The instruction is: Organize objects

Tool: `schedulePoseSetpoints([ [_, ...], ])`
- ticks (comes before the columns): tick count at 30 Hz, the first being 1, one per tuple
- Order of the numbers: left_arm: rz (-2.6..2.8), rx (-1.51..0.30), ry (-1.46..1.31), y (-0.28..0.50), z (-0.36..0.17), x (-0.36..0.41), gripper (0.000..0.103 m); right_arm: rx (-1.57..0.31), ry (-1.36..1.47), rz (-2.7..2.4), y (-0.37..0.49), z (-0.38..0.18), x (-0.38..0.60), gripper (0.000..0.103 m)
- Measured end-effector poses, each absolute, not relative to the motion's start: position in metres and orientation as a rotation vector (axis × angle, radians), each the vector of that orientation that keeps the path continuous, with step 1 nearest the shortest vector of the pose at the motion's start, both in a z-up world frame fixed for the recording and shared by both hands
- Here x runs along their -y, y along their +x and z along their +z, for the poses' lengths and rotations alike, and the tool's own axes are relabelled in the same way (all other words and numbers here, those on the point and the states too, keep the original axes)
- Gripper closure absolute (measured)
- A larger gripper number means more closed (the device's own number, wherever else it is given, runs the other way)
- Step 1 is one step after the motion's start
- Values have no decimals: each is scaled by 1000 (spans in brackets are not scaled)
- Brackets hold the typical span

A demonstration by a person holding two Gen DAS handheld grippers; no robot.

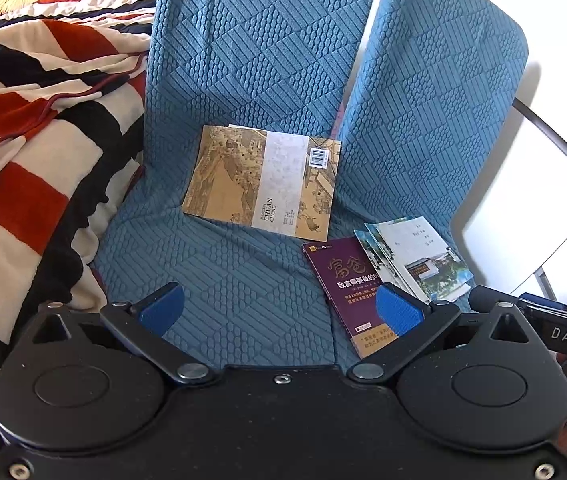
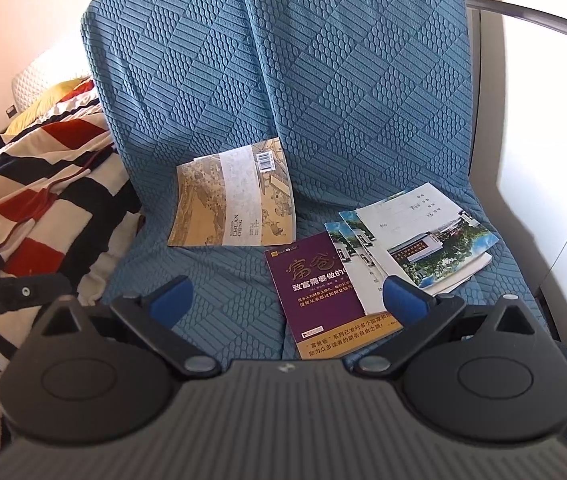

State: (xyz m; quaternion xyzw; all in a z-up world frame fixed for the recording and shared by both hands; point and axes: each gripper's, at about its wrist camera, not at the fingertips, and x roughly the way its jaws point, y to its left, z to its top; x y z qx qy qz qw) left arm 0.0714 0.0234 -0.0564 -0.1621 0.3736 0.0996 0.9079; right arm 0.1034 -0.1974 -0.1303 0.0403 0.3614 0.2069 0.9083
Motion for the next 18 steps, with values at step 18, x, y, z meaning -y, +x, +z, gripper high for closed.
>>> schedulePoseSetpoints([
  [18, 191, -753, -333, 65, -55, -24, 0, -753, 63, 417, 97, -131, 197, 0],
])
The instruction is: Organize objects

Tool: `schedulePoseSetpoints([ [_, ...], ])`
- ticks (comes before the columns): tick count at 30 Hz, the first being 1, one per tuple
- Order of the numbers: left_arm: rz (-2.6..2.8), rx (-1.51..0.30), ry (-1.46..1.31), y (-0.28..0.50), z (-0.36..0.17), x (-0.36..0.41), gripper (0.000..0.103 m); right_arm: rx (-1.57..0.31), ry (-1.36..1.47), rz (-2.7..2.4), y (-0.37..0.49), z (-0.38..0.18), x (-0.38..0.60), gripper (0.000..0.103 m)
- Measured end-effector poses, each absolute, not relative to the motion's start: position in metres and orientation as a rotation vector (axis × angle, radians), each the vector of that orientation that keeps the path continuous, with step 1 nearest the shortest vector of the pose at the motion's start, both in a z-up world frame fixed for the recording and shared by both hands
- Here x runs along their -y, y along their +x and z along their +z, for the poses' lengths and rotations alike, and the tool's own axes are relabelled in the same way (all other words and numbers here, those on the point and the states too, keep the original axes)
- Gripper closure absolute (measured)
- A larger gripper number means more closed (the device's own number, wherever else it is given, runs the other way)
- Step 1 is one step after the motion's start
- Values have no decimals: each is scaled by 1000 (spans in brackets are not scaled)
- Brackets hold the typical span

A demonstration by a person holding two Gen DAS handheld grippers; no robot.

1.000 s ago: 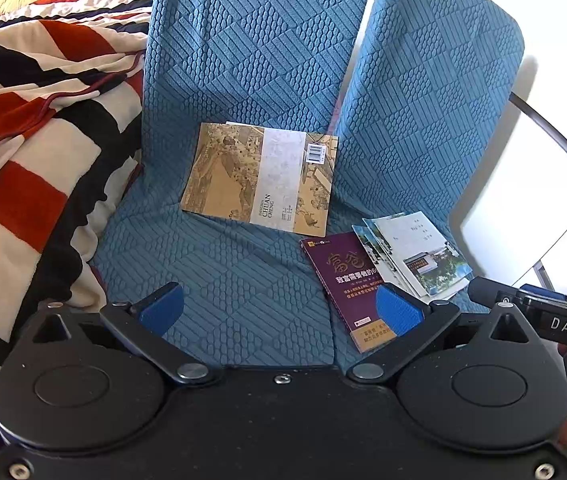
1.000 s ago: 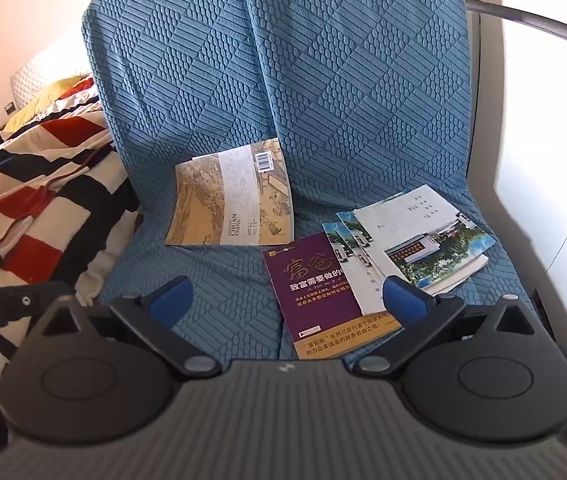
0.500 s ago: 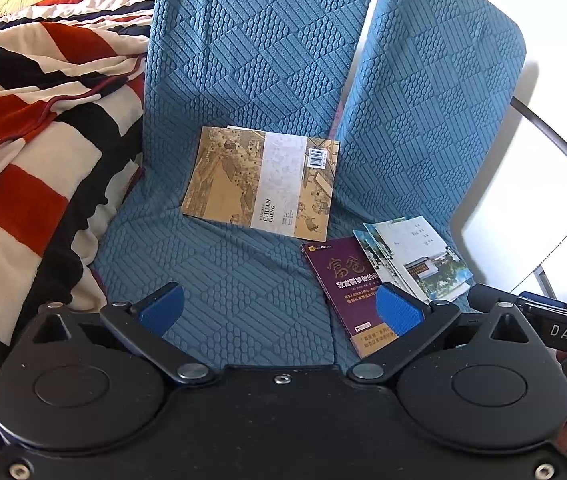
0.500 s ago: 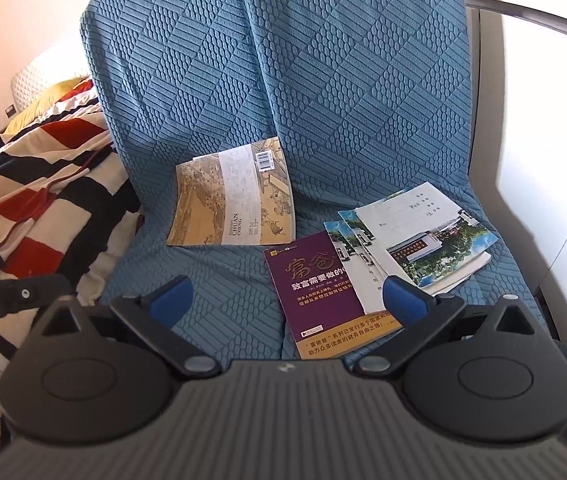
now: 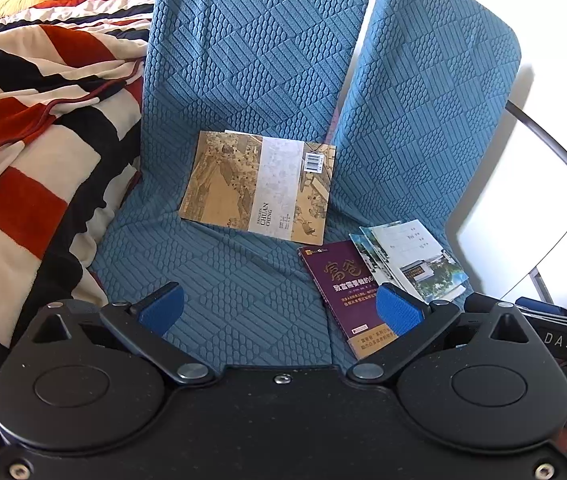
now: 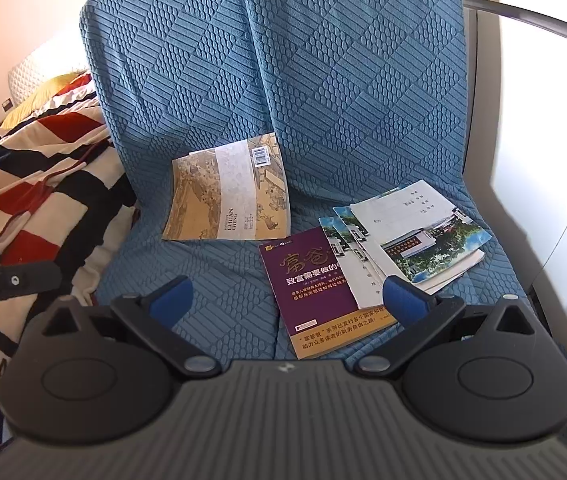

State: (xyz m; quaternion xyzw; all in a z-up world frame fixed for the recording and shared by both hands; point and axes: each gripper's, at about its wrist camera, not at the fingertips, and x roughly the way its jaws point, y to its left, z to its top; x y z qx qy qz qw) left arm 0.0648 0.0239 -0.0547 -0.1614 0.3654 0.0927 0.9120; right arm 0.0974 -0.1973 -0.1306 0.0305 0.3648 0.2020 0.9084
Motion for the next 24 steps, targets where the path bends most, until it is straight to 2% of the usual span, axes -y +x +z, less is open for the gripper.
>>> schedulePoseSetpoints([
  [13, 193, -705, -328, 78, -59, -30, 1, -740, 50, 404, 103, -140, 188, 0],
  [24, 169, -705, -335, 102, -93, -40, 1, -729, 47, 376, 114, -161, 183, 0],
])
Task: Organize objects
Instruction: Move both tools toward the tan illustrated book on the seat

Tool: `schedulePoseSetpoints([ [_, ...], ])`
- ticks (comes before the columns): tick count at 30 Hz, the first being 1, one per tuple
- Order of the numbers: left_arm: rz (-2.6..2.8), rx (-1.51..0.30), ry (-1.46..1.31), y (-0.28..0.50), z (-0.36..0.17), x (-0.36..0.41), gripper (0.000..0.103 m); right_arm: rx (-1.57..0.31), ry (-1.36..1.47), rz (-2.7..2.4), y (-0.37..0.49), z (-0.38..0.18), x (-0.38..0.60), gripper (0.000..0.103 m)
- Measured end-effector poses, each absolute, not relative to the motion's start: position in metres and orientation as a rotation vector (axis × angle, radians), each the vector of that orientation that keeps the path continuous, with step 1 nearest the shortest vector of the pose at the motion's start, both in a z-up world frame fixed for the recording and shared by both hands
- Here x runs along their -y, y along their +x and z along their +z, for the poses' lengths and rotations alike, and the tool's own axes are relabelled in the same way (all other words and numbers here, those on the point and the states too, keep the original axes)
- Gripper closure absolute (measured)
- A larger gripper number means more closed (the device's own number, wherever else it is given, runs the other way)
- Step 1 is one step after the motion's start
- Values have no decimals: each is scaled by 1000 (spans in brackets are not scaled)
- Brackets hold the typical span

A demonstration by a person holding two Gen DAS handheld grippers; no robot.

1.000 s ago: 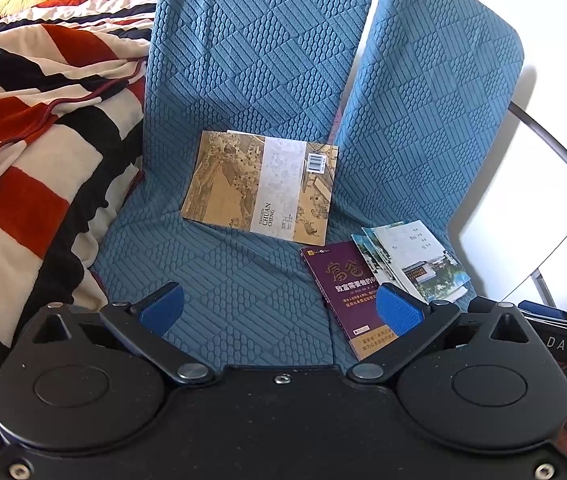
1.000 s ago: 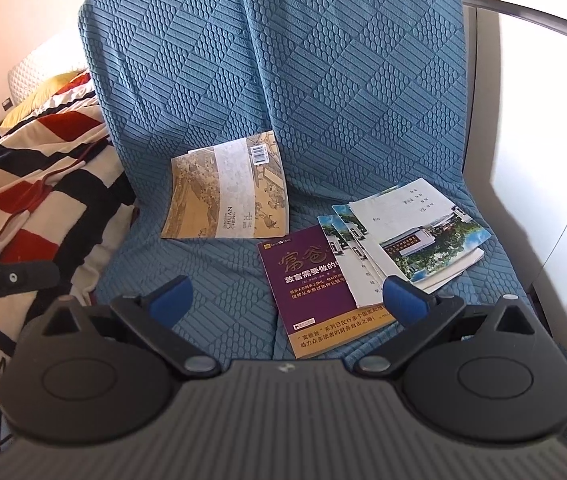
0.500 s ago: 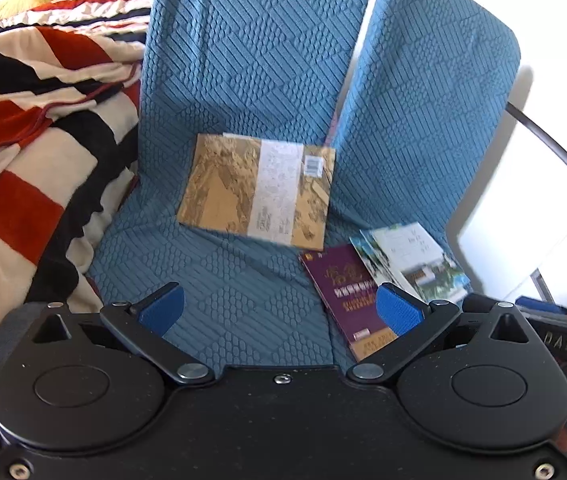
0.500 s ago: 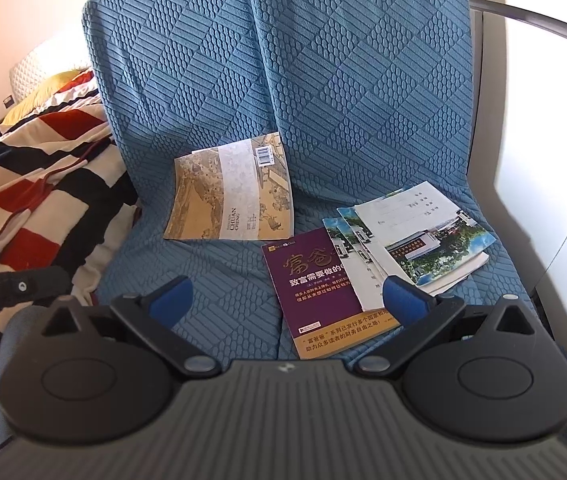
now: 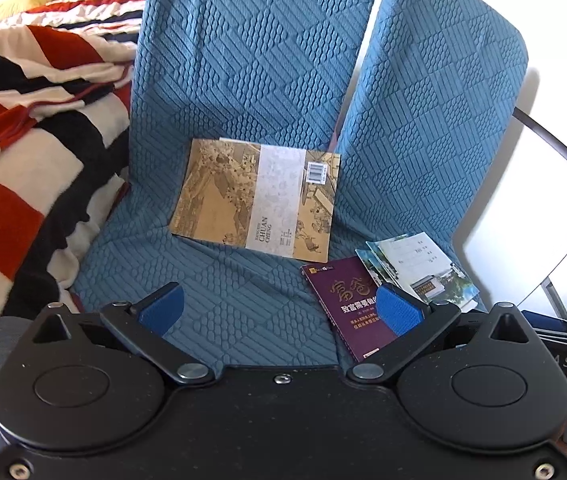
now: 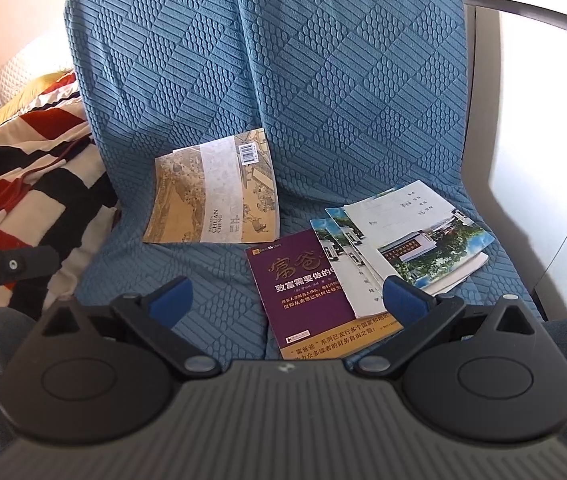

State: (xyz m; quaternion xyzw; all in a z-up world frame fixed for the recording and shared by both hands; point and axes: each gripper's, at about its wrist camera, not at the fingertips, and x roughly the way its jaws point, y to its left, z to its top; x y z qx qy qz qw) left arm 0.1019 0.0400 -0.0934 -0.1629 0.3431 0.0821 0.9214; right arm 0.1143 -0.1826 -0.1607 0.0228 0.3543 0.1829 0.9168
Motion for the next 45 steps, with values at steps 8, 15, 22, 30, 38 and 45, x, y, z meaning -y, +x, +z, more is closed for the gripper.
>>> schedulePoseSetpoints([
  [8, 154, -709, -317, 134, -131, -51, 1, -663, -41, 398, 134, -187, 176, 0],
  [15, 181, -657, -318, 159, -151, -61, 1, -655, -32, 417, 160, -198, 177, 0],
  [22, 168, -660, -329, 192, -171, -70, 1, -711, 59, 466, 184, -212, 175, 1],
  [30, 206, -658, -280, 223, -189, -72, 1, -675, 22, 524, 216, -220, 158, 3],
  [38, 252, -720, -257, 257, -220, -79, 1, -683, 37, 589, 261, -240, 136, 3],
  [45, 264, -751, -285, 284, -239, -94, 1, -739, 140, 620, 305, -265, 130, 3],
])
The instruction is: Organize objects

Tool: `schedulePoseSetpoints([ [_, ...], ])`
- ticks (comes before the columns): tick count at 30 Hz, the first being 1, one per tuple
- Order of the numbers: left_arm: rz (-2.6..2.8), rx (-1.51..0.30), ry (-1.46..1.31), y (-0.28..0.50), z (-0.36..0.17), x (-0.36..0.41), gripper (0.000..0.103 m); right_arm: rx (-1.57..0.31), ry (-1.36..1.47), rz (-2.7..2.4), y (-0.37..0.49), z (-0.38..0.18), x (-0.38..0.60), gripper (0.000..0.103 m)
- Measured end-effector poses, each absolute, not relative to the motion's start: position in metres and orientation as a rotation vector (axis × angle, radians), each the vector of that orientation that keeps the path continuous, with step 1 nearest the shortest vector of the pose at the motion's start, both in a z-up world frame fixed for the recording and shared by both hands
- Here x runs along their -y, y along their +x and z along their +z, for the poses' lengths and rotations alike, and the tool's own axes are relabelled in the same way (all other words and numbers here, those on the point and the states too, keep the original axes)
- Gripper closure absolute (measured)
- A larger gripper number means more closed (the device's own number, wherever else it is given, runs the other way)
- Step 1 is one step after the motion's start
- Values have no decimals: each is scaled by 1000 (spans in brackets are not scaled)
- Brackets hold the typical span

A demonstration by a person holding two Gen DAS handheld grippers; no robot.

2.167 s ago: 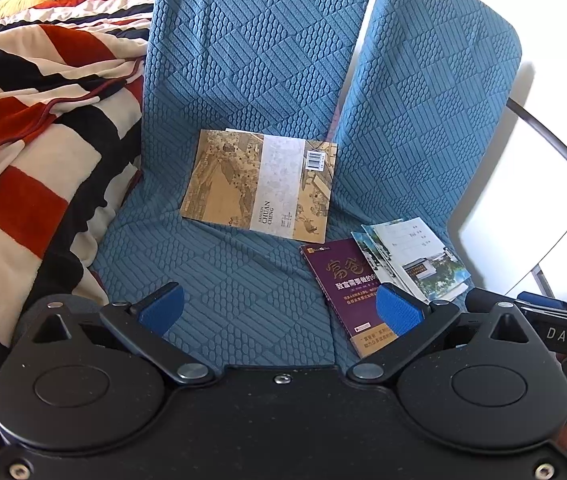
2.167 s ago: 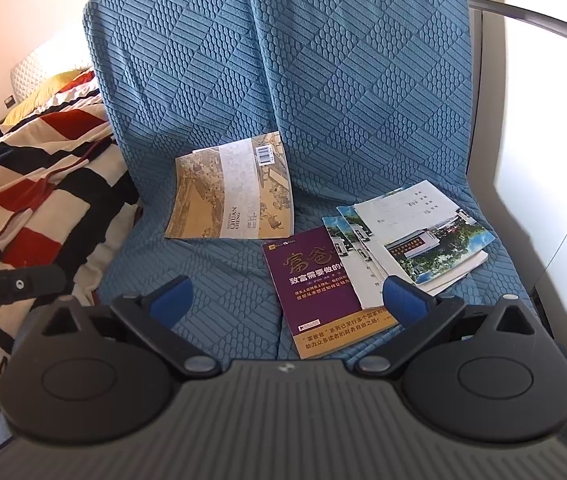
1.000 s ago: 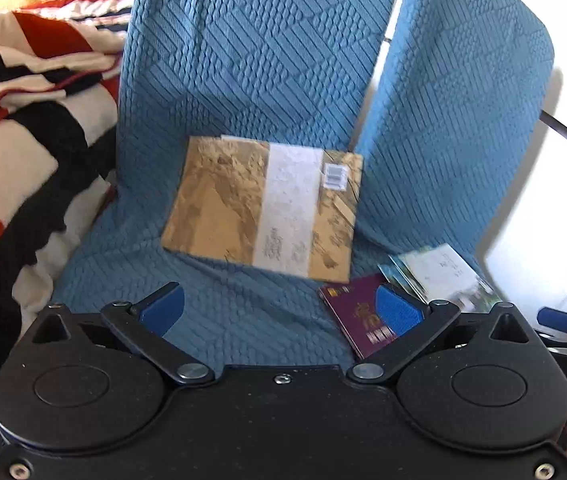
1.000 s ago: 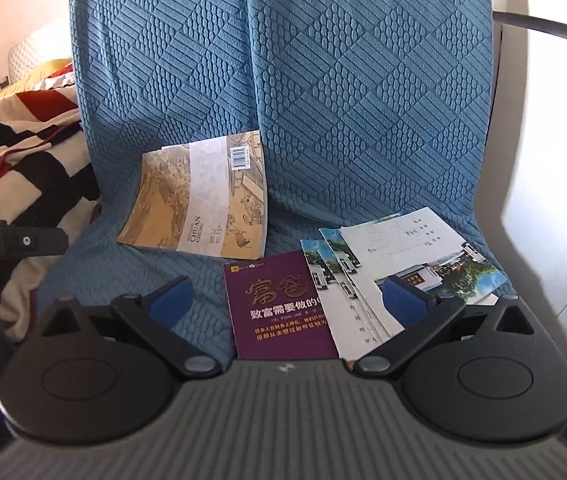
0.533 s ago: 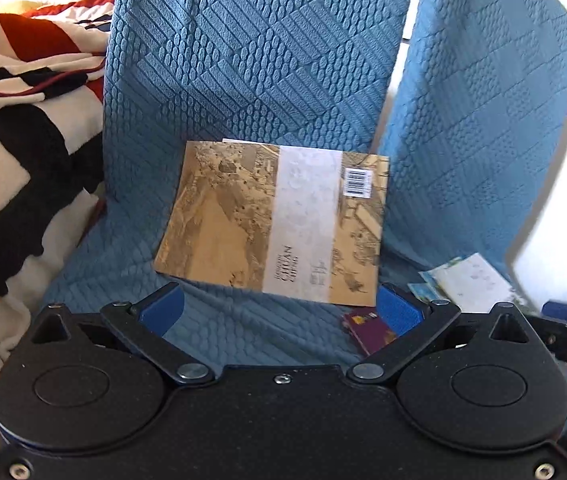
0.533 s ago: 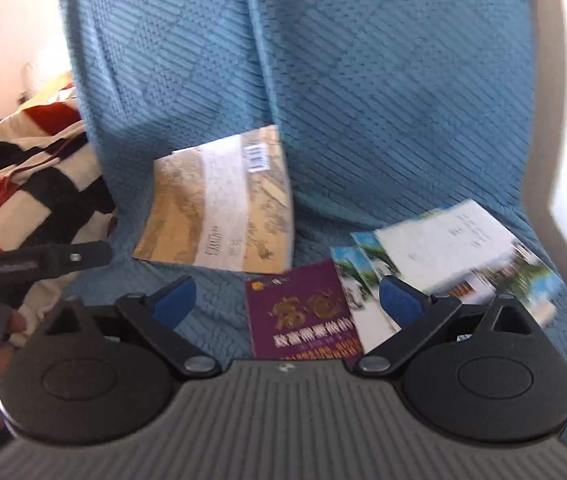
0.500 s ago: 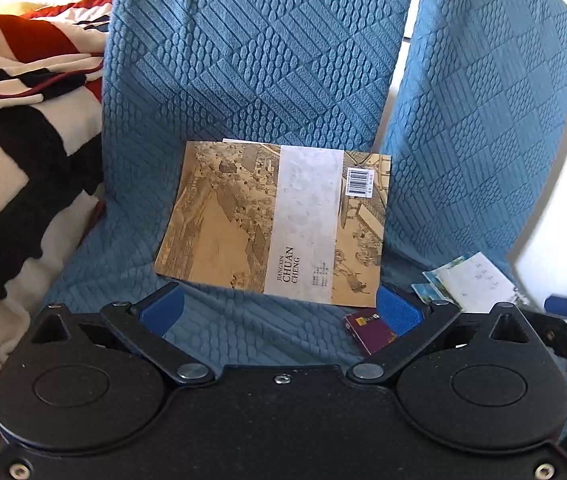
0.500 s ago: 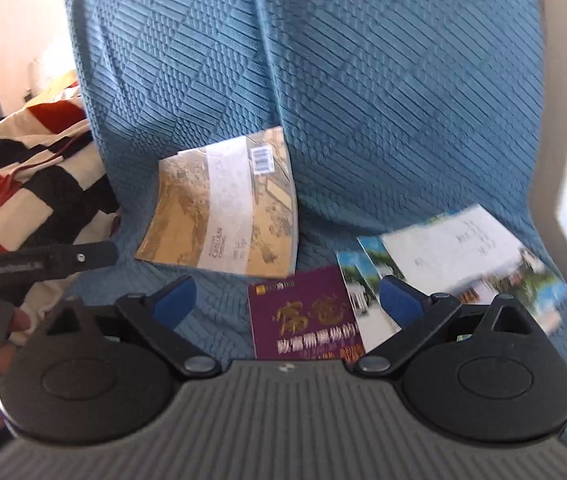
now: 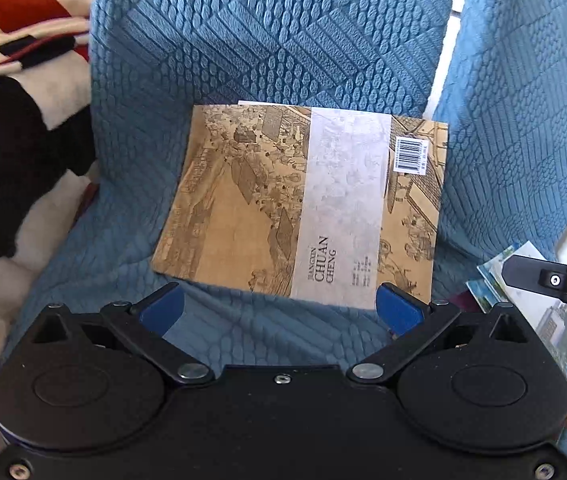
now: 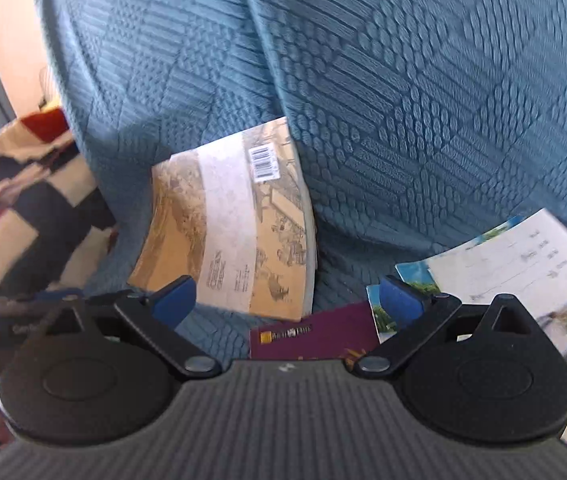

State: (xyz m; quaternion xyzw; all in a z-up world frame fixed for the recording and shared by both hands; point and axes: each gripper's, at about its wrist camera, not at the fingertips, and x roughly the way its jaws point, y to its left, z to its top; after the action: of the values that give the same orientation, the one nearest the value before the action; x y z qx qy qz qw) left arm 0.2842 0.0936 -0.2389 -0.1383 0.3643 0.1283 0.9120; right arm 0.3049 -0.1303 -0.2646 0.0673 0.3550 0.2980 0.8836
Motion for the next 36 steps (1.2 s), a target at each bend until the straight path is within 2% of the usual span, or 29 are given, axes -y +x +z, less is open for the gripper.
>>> schedulePoseSetpoints([
  [5, 256, -789, -334, 304, -252, -113, 2, -753, 168, 604, 335, -280, 127, 5],
  [10, 215, -866, -435, 326, -273, -137, 4, -824, 207, 612, 362, -300, 115, 24],
  [19, 224, -901, -394, 348, -292, -145, 4, -866, 283, 656, 401, -316, 95, 26],
  [30, 211, -959, -433, 359, -305, -147, 4, -810, 225, 735, 412, -321, 67, 40],
  [32, 210, -955, -438, 359, -303, -147, 4, -800, 212, 725, 414, -320, 66, 52],
  [36, 204, -960, -465, 358, -303, -149, 4, -790, 215, 729, 416, -314, 70, 62],
])
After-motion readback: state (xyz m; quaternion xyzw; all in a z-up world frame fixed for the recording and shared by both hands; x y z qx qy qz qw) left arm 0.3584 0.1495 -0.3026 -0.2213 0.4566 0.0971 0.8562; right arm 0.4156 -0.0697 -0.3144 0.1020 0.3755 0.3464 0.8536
